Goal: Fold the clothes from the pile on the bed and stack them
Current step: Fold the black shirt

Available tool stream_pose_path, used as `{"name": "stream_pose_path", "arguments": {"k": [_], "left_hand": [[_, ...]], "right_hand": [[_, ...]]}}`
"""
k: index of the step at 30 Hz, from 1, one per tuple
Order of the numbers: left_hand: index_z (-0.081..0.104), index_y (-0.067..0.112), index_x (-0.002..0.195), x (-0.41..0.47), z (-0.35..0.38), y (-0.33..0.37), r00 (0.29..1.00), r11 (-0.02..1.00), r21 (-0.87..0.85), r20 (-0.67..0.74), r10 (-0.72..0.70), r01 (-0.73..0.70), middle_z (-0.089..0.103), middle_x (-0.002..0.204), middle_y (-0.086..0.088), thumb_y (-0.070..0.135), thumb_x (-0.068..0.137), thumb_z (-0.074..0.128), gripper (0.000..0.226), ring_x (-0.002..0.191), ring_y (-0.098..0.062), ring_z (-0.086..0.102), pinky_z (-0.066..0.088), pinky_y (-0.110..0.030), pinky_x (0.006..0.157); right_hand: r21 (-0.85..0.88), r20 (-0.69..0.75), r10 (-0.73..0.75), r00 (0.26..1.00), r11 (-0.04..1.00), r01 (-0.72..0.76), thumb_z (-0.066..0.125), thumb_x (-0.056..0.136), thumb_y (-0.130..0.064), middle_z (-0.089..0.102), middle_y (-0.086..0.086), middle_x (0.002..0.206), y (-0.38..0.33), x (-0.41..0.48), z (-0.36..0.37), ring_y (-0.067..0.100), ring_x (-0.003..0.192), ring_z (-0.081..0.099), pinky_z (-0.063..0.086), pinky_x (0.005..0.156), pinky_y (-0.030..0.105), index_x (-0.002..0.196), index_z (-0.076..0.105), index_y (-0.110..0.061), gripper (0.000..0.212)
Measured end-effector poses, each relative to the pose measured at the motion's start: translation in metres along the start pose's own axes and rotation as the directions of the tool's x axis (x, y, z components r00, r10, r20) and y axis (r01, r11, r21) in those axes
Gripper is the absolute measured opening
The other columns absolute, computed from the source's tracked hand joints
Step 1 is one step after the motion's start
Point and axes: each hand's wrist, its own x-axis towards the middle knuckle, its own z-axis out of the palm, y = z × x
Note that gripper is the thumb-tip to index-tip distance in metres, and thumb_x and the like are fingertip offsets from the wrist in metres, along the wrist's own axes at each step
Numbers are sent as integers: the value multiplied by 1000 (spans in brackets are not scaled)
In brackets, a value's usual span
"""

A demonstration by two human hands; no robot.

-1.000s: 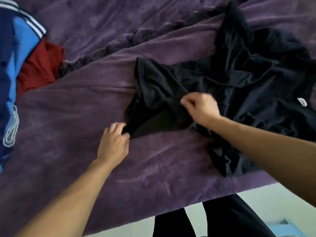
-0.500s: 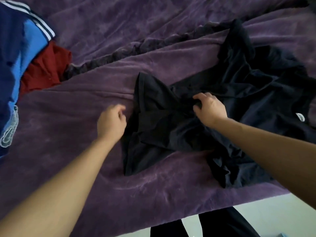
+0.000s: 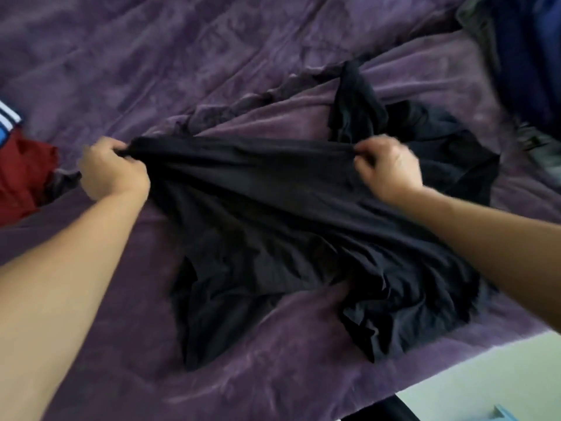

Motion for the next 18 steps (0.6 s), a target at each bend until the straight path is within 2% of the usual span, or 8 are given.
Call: {"name": "stream_pose_path", "arguments": {"k": [1, 3, 6, 8, 10, 11, 15, 18], "left_hand": [[61, 19, 115, -4, -1, 3, 999, 997, 69, 8, 39, -39, 51, 129, -16, 10, 81, 53, 36, 119, -37, 47, 38, -44, 99], [59, 18, 118, -23, 4, 9, 968, 959, 134, 21, 249, -249, 47, 129, -17, 9, 78, 53, 41, 118, -39, 43, 36, -47, 98], [62, 17, 118, -68, 26, 25, 789, 781, 122, 160, 593, -612, 50, 129, -16, 12, 79, 56, 40, 115, -38, 45, 38, -47, 92], [60, 18, 124, -100, 45, 39, 670, 680, 89, 302, 678, -728, 48, 135, -16, 17, 81, 60, 43, 121, -37, 44, 38, -46, 95], [52, 21, 133, -125, 62, 51, 612, 643, 91, 430, 663, -761, 40, 145, -14, 24, 86, 58, 48, 132, -33, 36, 34, -46, 103], [47, 22, 138, -133, 70, 55, 604, 640, 107, 476, 639, -761, 34, 149, -13, 27, 89, 56, 50, 136, -31, 31, 31, -45, 106], [32, 25, 146, -135, 88, 80, 640, 698, 154, 570, 516, -700, 21, 155, -12, 34, 94, 52, 57, 141, -30, 22, 29, -45, 110], [33, 24, 145, -131, 92, 106, 692, 755, 213, 602, 399, -621, 21, 154, -13, 34, 93, 53, 57, 138, -33, 25, 32, -47, 107]], "right_hand": [[-1, -55, 13, 998, 1000, -13, 60, 86, -25, 62, 12, 116, 6, 19, -6, 32, 110, 54, 43, 90, 37, 116, 64, -15, 32], [-14, -111, 69, 991, 997, -71, 60, 85, -31, 55, 12, 127, 15, 55, -12, 32, 119, 47, 41, 95, 41, 127, 55, -15, 45], [-25, 15, 251, 968, 968, -250, 66, 83, -45, 44, 11, 142, 20, 97, -10, 32, 128, 44, 41, 98, 45, 143, 35, -16, 74], [-75, 99, 285, 953, 957, -279, 68, 82, -44, 56, 14, 131, 19, 113, -9, 35, 119, 52, 45, 94, 45, 132, 50, -17, 59], [-93, 45, 217, 975, 973, -212, 63, 85, -39, 64, 18, 115, 19, 128, -17, 38, 109, 57, 47, 88, 43, 114, 65, -18, 36], [-55, -15, 194, 981, 979, -194, 61, 85, -37, 65, 18, 110, 20, 137, -26, 38, 106, 58, 47, 86, 42, 109, 66, -16, 32], [222, -213, 283, 935, 946, -235, 57, 86, -34, 68, 10, 108, 29, 185, -67, 23, 102, 61, 44, 83, 32, 109, 67, -14, 32], [473, -57, 292, 955, 850, -232, 56, 88, -20, 65, 6, 108, 39, 203, -77, 15, 91, 59, 50, 83, 27, 125, 57, -15, 38]]}}
